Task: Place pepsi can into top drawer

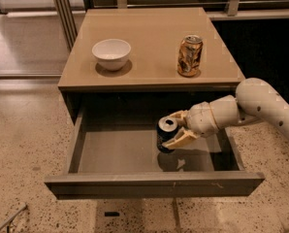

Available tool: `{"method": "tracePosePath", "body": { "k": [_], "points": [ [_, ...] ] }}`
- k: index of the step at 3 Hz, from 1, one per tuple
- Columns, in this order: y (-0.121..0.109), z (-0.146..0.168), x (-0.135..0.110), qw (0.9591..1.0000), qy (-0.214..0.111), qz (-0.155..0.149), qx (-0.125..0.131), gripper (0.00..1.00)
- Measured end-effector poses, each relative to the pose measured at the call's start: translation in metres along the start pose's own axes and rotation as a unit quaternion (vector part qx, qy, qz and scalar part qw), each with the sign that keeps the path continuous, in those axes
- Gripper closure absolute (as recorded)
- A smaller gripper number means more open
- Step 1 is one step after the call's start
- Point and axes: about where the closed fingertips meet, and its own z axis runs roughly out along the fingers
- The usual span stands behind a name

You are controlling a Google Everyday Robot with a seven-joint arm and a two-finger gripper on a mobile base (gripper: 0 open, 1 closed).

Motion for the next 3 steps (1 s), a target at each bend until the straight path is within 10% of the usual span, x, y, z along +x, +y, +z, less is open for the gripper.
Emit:
{"method": "tracePosePath", "body": {
  "k": [3],
  "points": [
    [-0.009,0.024,0.037,0.9998,0.003,0.016,0.01,1.0]
  ]
}}
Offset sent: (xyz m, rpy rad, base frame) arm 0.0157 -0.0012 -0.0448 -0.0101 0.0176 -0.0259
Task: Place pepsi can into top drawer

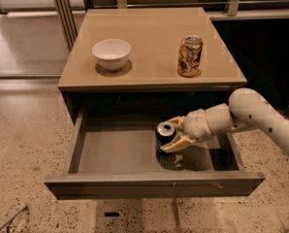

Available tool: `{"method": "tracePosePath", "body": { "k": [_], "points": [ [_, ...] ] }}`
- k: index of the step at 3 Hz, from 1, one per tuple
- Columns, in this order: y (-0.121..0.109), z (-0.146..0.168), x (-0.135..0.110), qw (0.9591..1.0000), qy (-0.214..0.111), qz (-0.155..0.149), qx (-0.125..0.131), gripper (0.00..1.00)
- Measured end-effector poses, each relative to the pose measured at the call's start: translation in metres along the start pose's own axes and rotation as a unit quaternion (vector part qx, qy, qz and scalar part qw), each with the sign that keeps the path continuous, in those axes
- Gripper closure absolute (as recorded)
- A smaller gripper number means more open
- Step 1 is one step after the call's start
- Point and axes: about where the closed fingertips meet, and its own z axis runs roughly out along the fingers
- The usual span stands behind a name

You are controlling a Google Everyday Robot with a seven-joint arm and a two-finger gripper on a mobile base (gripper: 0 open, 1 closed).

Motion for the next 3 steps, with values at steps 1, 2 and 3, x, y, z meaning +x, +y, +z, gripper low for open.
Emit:
{"method": "tracePosePath", "body": {
  "k": [1,2,3],
  "points": [
    [-0.005,0.006,0.011,0.9999,-0.002,0.01,0.012,1.0],
    [-0.008,0.01,0.023,0.9994,-0.01,0.025,0.023,1.0],
    [-0.008,0.013,0.033,0.9986,-0.017,0.04,0.029,1.0]
  ]
}}
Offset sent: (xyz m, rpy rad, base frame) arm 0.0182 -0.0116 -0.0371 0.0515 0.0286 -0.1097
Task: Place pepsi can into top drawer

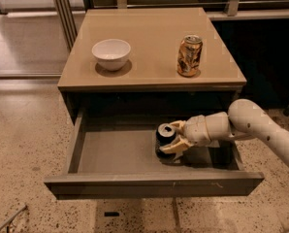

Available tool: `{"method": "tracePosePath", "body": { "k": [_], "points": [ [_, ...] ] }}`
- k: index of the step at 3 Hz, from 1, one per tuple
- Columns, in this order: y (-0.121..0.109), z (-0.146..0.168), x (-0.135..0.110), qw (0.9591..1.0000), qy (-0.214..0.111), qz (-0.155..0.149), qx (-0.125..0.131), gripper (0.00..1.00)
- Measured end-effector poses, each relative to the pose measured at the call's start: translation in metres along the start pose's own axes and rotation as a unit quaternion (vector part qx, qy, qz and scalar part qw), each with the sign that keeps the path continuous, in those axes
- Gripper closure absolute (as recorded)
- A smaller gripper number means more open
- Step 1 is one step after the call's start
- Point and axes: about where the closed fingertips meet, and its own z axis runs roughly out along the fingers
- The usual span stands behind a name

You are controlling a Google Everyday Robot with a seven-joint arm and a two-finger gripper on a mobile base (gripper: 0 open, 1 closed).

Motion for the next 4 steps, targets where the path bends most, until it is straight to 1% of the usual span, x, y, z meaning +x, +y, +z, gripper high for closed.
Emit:
{"method": "tracePosePath", "body": {
  "k": [1,4],
  "points": [
    [0.0,0.0,0.0,1.0,0.0,0.0,0.0,0.81],
    [0.0,0.0001,0.0,1.0,0.0,0.0,0.0,0.11]
  ]
}}
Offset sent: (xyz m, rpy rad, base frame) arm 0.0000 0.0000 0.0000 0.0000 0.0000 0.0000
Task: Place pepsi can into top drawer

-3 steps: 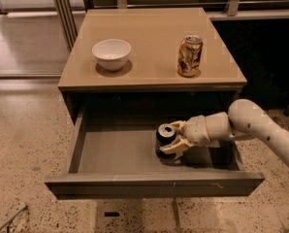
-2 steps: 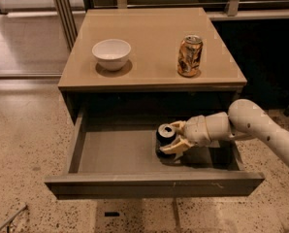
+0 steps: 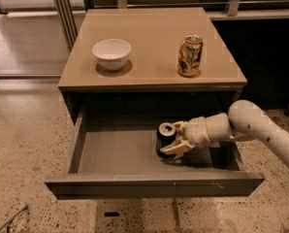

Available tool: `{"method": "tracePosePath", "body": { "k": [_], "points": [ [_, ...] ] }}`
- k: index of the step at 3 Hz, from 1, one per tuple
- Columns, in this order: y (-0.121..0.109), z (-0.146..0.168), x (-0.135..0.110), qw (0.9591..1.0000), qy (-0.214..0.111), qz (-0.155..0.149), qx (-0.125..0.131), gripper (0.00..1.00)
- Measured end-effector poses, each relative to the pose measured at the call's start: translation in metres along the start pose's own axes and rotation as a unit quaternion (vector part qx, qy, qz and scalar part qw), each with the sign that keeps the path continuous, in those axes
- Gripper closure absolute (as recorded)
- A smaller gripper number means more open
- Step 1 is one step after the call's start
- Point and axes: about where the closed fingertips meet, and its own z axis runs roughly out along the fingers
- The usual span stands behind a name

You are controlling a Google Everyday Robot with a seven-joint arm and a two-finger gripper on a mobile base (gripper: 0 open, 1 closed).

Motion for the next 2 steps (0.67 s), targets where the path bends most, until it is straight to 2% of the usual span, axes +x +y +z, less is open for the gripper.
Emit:
{"method": "tracePosePath", "body": {
  "k": [1,2],
  "points": [
    [0.0,0.0001,0.0,1.0,0.0,0.0,0.0,0.0],
    [0.0,0.0001,0.0,1.0,0.0,0.0,0.0,0.0]
  ]
}}
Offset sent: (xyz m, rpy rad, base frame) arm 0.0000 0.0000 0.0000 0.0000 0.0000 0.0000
